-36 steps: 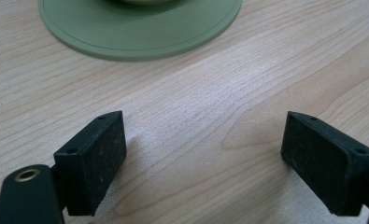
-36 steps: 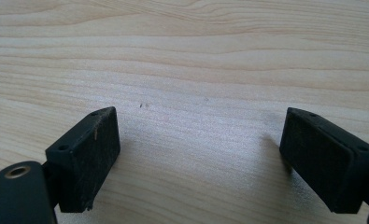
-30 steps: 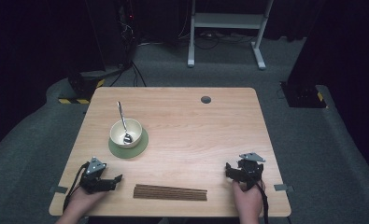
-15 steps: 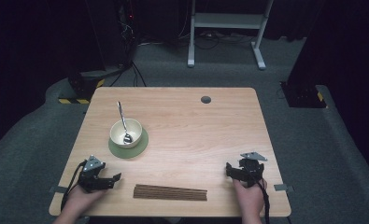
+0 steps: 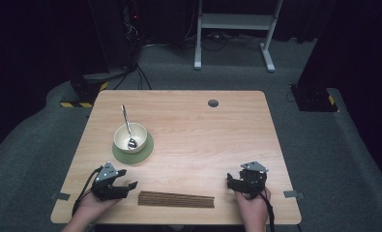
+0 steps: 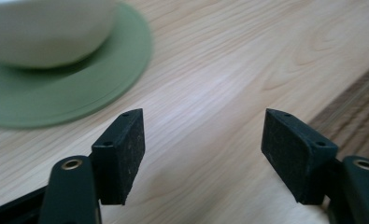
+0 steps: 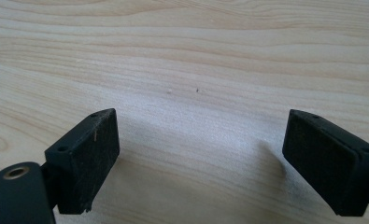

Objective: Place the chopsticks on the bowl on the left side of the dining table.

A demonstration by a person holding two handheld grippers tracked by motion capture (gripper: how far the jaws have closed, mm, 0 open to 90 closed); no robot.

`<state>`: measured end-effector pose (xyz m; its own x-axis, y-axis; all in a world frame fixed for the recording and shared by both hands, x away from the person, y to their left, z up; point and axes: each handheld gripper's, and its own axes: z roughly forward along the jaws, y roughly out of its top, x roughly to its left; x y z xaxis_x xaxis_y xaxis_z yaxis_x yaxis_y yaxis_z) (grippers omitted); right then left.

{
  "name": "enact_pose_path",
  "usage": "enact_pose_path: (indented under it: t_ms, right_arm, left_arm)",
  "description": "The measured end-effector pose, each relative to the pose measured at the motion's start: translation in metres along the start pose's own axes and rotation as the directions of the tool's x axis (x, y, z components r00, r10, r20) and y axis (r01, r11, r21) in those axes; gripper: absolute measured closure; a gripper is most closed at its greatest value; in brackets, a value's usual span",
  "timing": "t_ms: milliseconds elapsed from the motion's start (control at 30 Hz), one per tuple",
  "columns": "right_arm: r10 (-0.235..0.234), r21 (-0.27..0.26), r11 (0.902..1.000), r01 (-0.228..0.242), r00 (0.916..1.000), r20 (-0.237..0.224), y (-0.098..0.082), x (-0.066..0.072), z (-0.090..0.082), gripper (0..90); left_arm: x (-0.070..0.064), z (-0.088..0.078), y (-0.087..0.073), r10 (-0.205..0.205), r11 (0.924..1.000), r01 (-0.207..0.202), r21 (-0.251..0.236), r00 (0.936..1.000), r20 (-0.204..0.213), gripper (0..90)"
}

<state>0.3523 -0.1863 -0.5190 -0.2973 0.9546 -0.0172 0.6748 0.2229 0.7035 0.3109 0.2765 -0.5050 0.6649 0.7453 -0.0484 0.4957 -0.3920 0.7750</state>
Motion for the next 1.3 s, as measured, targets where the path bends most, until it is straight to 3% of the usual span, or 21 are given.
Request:
enact_pose_path:
  t_ms: [133,300,567,733,1000,1300]
  right_arm:
    - [0.019,0.002,0.9998,-0.019,0.9998,0.001,-0.003,-0.003,-0.001,10.8]
    - [0.010,0.009,0.9999,-0.010,0.9999,0.003,-0.004,-0.003,0.001,11.0]
    - [0.006,0.003,1.0000,-0.006,1.0000,0.001,-0.003,-0.003,0.003,10.7]
    - [0.003,0.001,1.0000,-0.003,1.0000,0.001,-0.004,-0.002,0.003,10.9]
    - [0.006,-0.001,1.0000,-0.006,1.0000,-0.005,-0.004,-0.003,0.003,11.4]
    - [0.006,-0.003,1.0000,-0.006,0.9999,-0.011,-0.004,-0.003,0.003,11.8]
  left_arm:
    - [-0.011,0.008,0.003,0.053,0.9985,-0.053,0.011,0.9976,0.044,39.5]
    - [-0.016,0.013,0.004,0.076,0.9968,-0.078,0.015,0.9936,0.083,44.6]
    - [-0.025,0.021,0.003,0.107,0.9929,-0.112,0.039,0.9872,0.118,53.8]
    - [-0.026,0.023,0.007,0.107,0.9936,-0.111,0.019,0.9835,0.146,58.9]
    - [-0.029,0.032,0.008,0.123,0.9902,-0.133,0.043,0.9763,0.178,62.1]
    - [-0.023,0.034,0.008,0.106,0.9922,-0.113,0.051,0.9854,0.133,67.5]
